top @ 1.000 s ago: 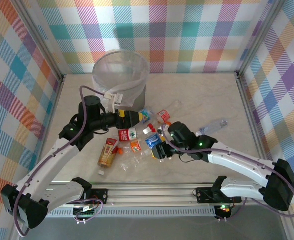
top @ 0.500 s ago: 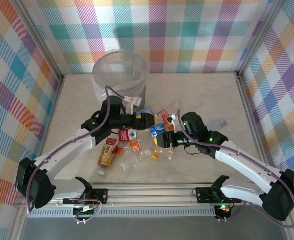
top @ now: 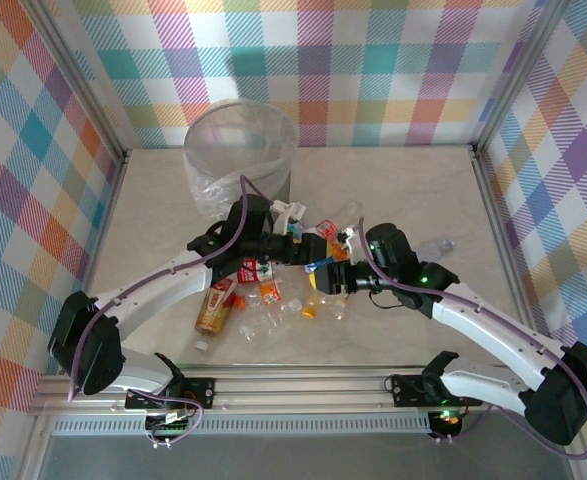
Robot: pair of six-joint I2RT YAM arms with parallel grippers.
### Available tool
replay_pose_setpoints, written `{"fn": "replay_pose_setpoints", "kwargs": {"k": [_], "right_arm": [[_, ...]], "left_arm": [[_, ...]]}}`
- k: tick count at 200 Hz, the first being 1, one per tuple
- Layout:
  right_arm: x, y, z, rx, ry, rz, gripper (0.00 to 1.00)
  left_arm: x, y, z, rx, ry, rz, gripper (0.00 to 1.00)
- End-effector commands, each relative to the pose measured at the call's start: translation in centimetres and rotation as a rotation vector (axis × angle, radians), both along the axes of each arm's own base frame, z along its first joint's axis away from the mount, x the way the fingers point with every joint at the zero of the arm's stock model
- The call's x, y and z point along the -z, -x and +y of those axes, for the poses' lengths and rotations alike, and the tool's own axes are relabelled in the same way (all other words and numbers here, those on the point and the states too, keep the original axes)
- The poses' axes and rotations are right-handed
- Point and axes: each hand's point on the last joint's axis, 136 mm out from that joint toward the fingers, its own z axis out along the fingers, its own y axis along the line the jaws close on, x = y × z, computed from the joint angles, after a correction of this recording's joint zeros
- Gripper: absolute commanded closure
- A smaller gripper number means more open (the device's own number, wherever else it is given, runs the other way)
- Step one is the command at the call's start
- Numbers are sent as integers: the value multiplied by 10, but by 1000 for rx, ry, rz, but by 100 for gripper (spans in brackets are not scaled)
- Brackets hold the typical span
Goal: Put the plastic bottles in the bin
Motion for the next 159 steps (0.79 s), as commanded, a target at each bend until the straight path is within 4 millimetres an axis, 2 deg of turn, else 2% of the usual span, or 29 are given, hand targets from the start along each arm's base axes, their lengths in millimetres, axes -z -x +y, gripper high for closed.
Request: {"fn": "replay_pose_setpoints", "kwargs": {"k": [1, 82, 108, 125, 159], "right_arm": [[-4, -4, -5, 24, -7, -27, 45], [-1, -10, -16, 75, 27, -35, 45], [-3, -10, -16, 76, 23, -38, 44], [0, -10, -16, 75, 28, -31, 42], [1, -9, -14, 64, 28, -25, 36]], "left_arm": [[-19, 5, -10, 42, 44, -25, 21], [-14, 13, -14, 84, 6, 3, 24], [-12, 14, -17, 92, 4, 2, 30], [-14, 13, -17, 89, 9, -3, 38], [-19, 12, -17, 82, 9, -24, 42]]}}
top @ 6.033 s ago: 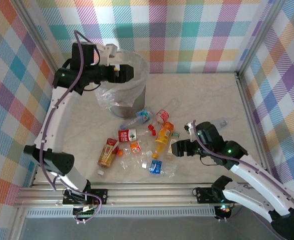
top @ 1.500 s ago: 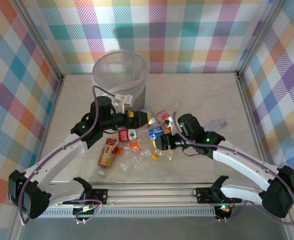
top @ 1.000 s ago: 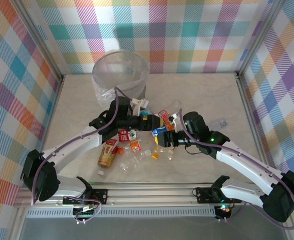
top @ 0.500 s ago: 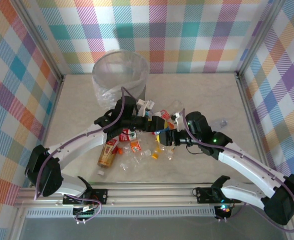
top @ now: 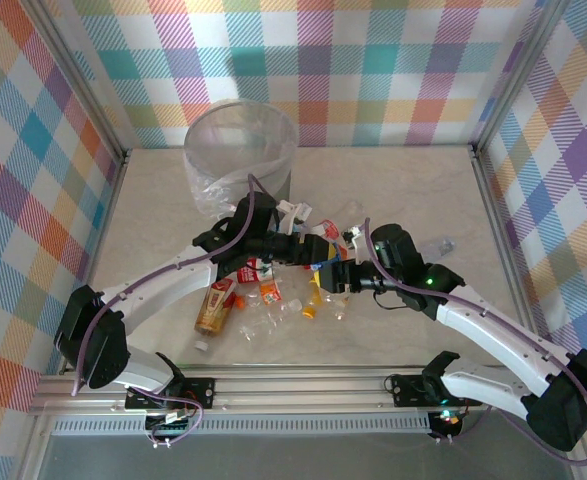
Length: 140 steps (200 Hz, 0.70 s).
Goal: Put the plastic bottles in the bin
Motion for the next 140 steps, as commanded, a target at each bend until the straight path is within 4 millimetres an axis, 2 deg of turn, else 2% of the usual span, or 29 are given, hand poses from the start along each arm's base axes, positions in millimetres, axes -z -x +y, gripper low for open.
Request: {"fn": "replay_pose_setpoints", "kwargs": {"k": [1, 58, 85, 89, 106, 140], "right_arm": [[1, -4, -2, 11, 5, -15, 36], [2, 4, 0, -42, -1, -22, 12], [-3, 10, -3, -64, -5, -55, 4], [-4, 11, -4, -67, -6, -63, 3], [-11, 14, -9, -63, -10, -105, 0], [-34, 17, -21, -49, -18, -215, 0]], "left_arm": [[-22, 9, -10, 48, 35, -42, 42], [-30, -2, -3, -13, -19, -74, 43], [-42, -16, 4, -55, -41, -106, 43], [-37, -15, 8, -61, -73, -90, 43], [-40, -25, 16, -86, -118, -108, 43], [-60, -44, 29, -118, -166, -163, 43]]}}
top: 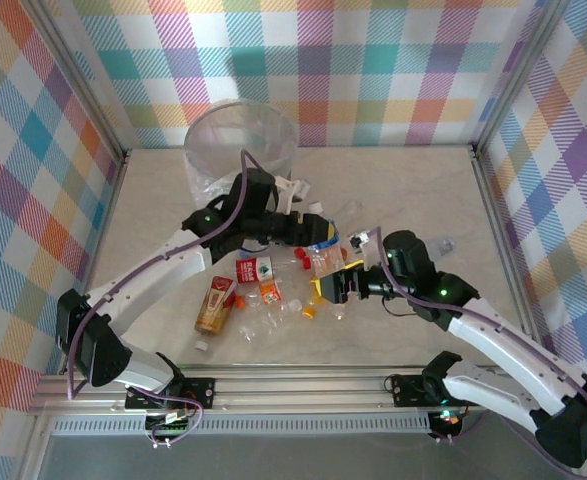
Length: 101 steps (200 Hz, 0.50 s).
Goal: Put the plastic bottles in the bin
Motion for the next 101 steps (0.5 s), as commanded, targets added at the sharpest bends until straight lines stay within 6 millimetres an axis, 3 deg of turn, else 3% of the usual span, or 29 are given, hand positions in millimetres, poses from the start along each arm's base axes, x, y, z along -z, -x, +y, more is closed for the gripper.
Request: {"fn": "replay_pose_setpoints", "kwargs": {"k": [1, 75, 101], "right_arm": [[-15, 1, -10, 5, 5, -98, 0], [-99, -10, -51, 171, -18, -506, 0], [-123, -9, -61, 202, -23, -598, 0]], "left_arm": [[-8, -15, 16, -31, -74, -47, 43], [-74, -60, 39, -95, -119, -147, 41], [-86, -79, 49, -131, -132, -154, 41]]}}
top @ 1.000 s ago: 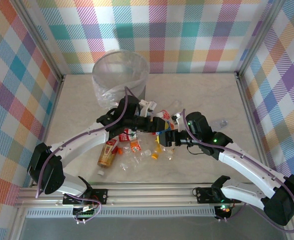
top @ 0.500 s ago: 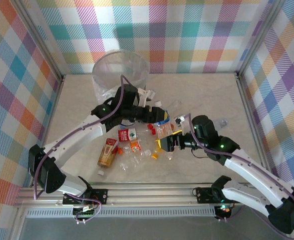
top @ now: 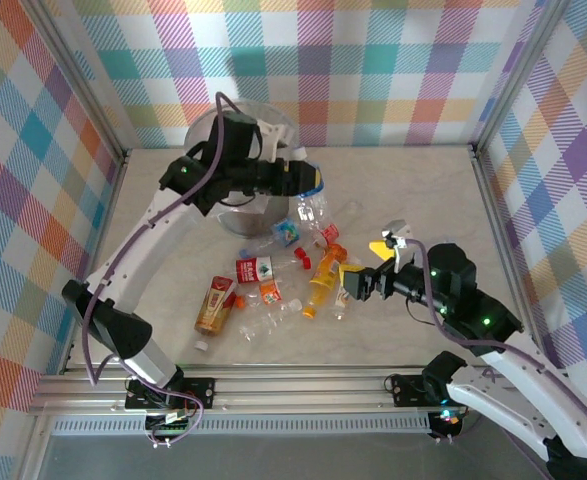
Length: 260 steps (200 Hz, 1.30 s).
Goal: Put the plastic bottles in the bin
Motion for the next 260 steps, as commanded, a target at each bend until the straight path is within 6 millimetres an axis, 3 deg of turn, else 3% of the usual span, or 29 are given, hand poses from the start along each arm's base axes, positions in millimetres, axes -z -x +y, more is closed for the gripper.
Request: {"fn": "replay_pose_setpoints", "kwargs": {"k": [1, 49, 114, 146, 167, 191, 260], "right_arm": [[-41, -5, -15, 63, -9, -166, 0], [-74, -4, -30, 127, -44, -297, 0], [-64, -4, -25, 95, 11, -282, 0], [-60, -7, -23, 97, 18, -263, 0], [-59, -5, -22, 84, 25, -255, 0], [-58, -4, -20, 69, 27, -251, 0], [-57, -9, -22, 99, 25, -212, 0]], "left_arm": [[-1, -12, 16, -28, -53, 10, 41], [-22, -52, 48, -135, -53, -14, 41], [-54, -110, 112, -318, 78, -30, 40], [-60, -130, 140, -400, 117, -41, 40], [-54, -136, 155, -437, 39, -77, 40], [-40, -141, 159, -414, -27, -92, 39], [3, -161, 135, -279, -70, -70, 38]]}}
